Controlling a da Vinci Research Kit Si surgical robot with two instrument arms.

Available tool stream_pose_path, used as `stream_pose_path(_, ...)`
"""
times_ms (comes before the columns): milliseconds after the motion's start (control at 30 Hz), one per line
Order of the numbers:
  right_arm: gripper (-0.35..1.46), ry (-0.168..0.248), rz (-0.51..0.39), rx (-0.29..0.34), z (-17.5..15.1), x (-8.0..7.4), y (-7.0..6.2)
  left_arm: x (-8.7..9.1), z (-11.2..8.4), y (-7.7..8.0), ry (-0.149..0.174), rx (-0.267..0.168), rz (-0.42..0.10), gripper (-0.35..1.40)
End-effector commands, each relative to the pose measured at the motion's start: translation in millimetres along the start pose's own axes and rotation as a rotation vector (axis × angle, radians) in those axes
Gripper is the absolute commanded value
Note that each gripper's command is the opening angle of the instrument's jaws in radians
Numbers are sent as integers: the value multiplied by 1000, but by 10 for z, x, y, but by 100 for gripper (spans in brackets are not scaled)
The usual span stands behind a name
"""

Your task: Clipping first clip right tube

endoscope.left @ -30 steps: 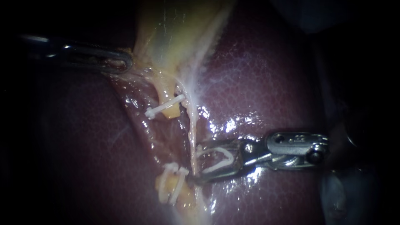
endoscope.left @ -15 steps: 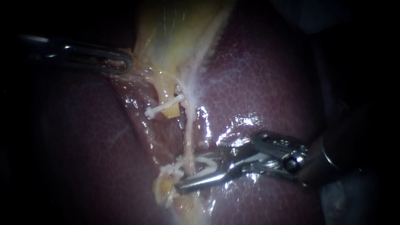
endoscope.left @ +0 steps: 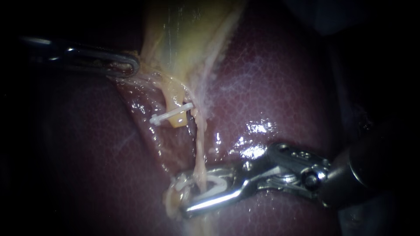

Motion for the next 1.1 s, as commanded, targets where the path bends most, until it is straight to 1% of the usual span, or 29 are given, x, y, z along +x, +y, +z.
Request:
stream_pose_path(33, 47, -1, -1, 0, -1, 0, 0, 0, 0, 0, 0, 0, 0, -35)
stream_pose_path(333, 37, -2, 3, 6, -3, -3, 1, 0, 0, 0, 0, 1, 0, -35)
stream_pose_path(667, 15, -12, 1, 22, -5, -5, 2, 0, 0, 0, 0, 0, 0, -35)
stream_pose_path(733, 6, -14, 1, 24, -6, -5, 2, 0, 0, 0, 0, 0, 0, -35)
stream_pose_path(833, -28, -15, 0, 26, -7, -6, 1, 0, 0, 0, 0, 0, 0, -35)
stream_pose_path(867, -35, -15, 0, 27, -7, -6, 1, 0, 0, 0, 0, 0, 0, -35)
stream_pose_path(1000, -35, -17, 0, 30, -8, -6, 2, 0, 0, 0, 0, 0, 0, -35)
stream_pose_path(1100, -35, -28, 0, 24, -8, -6, 2, 0, 0, 0, 0, 0, 0, -35)
